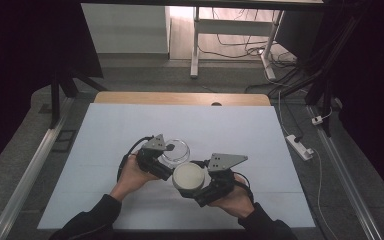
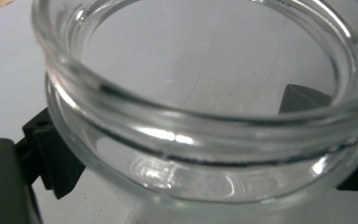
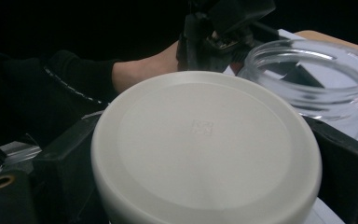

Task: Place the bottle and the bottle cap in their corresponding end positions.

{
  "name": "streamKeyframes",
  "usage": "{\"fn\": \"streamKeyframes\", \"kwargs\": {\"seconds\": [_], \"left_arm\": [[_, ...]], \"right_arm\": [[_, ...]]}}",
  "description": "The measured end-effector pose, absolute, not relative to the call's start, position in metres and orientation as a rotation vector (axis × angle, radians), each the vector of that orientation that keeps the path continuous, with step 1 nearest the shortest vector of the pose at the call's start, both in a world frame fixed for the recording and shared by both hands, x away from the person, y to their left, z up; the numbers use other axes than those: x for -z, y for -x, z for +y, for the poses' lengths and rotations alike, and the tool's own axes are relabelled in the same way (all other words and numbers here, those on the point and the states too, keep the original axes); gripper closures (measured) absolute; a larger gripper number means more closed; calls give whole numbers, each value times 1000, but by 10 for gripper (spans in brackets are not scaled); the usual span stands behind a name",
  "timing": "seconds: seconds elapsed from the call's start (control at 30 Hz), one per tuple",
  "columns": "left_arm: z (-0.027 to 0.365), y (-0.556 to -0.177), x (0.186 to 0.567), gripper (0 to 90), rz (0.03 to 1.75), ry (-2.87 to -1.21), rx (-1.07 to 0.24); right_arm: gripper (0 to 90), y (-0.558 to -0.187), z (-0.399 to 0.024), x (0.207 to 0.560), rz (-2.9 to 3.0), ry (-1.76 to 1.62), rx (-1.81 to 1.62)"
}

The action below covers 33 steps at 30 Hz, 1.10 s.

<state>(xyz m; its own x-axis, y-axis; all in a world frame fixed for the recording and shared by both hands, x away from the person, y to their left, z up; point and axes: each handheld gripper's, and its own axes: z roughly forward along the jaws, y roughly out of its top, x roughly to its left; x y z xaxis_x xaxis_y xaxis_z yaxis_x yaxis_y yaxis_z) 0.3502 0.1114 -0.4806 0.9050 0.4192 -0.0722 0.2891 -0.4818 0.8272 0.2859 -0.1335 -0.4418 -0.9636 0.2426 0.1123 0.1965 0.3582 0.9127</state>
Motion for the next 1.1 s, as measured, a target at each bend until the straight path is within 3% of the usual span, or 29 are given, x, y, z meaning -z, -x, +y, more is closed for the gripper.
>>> {"fn": "streamKeyframes", "kwargs": {"seconds": [1.1], "left_arm": [[97,-391,494,78,554,-2107,-240]], "right_arm": [[71,-285,-132,484,2539,-378,-1574]]}}
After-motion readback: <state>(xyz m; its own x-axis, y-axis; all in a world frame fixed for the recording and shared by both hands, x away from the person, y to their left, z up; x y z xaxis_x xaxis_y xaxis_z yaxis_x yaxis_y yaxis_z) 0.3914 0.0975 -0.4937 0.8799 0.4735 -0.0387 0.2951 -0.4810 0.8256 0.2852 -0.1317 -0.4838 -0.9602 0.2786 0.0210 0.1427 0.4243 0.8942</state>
